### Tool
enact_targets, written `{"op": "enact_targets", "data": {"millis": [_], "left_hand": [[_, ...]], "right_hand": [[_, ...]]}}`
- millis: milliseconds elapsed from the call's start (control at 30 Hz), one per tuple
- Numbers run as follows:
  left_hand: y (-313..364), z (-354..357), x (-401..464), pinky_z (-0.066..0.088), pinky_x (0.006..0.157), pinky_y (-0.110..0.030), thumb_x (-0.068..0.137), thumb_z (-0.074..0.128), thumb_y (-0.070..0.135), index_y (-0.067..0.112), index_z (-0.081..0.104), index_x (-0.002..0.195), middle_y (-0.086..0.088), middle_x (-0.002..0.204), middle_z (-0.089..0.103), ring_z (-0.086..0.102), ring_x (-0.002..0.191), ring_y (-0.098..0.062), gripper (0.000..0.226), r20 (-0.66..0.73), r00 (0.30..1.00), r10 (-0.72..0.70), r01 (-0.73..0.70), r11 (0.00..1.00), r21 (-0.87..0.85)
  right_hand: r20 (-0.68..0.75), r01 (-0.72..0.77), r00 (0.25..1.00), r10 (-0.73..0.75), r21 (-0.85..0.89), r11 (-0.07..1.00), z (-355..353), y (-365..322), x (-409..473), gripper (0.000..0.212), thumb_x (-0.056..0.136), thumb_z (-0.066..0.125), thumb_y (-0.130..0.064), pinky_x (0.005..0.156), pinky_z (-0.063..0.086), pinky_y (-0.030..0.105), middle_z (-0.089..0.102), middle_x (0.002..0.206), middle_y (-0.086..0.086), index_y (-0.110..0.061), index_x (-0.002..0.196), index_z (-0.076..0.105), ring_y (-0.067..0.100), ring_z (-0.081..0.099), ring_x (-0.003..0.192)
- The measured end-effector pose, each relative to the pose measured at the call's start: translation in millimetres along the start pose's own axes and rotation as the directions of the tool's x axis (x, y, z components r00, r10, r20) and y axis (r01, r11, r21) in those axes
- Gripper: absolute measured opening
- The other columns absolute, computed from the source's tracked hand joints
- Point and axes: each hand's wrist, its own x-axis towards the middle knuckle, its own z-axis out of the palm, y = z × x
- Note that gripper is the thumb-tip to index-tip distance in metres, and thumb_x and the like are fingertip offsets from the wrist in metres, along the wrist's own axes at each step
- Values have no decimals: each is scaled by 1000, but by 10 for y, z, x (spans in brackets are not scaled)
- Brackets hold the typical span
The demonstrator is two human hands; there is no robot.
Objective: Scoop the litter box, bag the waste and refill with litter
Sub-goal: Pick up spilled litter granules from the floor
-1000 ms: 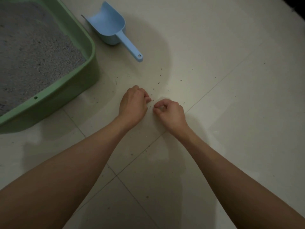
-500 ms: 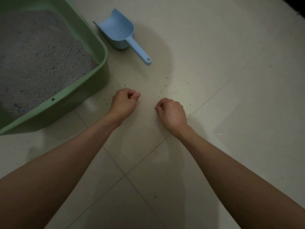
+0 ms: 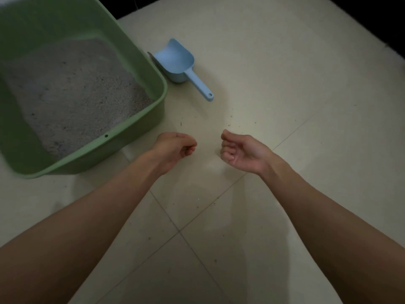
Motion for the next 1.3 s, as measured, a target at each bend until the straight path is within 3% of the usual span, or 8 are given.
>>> {"op": "enact_targets", "data": {"millis": [200, 433, 833, 933, 1067, 1133, 1200, 1300], "left_hand": [[352, -271, -458, 46, 46, -12, 87, 52, -6, 4, 59, 79, -8, 67, 53, 50, 56, -12, 14, 175, 981, -78, 25, 957, 289], [1019, -1338, -1212, 31, 42, -18, 86, 29, 2, 10, 48, 63, -2, 49, 46, 42, 34, -8, 30, -38, 999, 8, -8, 1000, 13], [1624, -3435, -2553, 47, 52, -15, 94, 40, 10, 6, 60, 81, -4, 70, 54, 51, 61, -12, 24, -394, 892, 220, -277, 956, -93], [1739, -3983, -2810, 47, 58, -17, 95, 38, 12, 6, 60, 81, -5, 74, 55, 52, 65, -12, 27, -536, 797, 279, -400, 909, -122], [1721, -4581, -2929, 50, 69, -21, 98, 28, 17, -4, 56, 111, -11, 88, 60, 58, 76, -18, 37, -705, 664, 250, -495, 853, -164], [1687, -4771, -2921, 46, 93, -31, 99, 28, 27, -5, 46, 127, -19, 116, 58, 57, 105, -27, 46, -685, 691, 231, -486, 850, -204], [1677, -4868, -2928, 23, 113, -39, 98, 26, 41, 3, 27, 143, -19, 144, 37, 31, 137, -31, 59, -613, 757, 227, -430, 879, -206], [1710, -4933, -2947, 7, 116, -41, 96, 18, 52, 20, 15, 149, -8, 155, 18, 10, 145, -23, 61, -565, 775, 282, -426, 894, -138]], "right_hand": [[96, 73, 992, -77, 46, 996, 602, -158, -122, 7, 81, 53, -7, 47, 43, 15, 56, 67, 5, -6, 74, 52, 11, 52, 58], [169, 151, 974, -151, 9, 988, 1786, -78, -143, 23, 93, 39, 2, 53, 53, 14, 64, 60, 6, -1, 79, 57, 11, 63, 51], [147, 20, 988, 54, -459, 888, 4238, 862, -163, 35, 97, 36, -5, 36, 41, 13, 53, 38, 5, -3, 64, 49, 13, 45, 59], [266, 49, 962, 63, -395, 917, 4932, 1122, -236, 37, 102, 30, -17, 61, 54, 19, 63, 74, 15, 6, 91, 57, 20, 57, 83], [398, 95, 913, 86, -413, 906, 5677, 1462, -256, 58, 102, 30, -35, 105, 38, 34, 44, 138, 24, 12, 134, 38, 30, 43, 130], [441, 100, 887, 135, -470, 877, 5934, 1628, -205, 71, 99, 28, -49, 116, 26, 38, 27, 150, 24, 7, 143, 24, 31, 27, 141], [446, 101, 876, 183, -541, 835, 6117, 1787, -143, 80, 95, 22, -60, 118, 14, 47, 11, 156, 20, -2, 149, 12, 32, 11, 145], [423, 106, 885, 195, -589, 801, 6265, 1946, -80, 77, 93, 19, -63, 113, 9, 59, 3, 158, 15, -12, 150, 12, 33, 0, 146]]}}
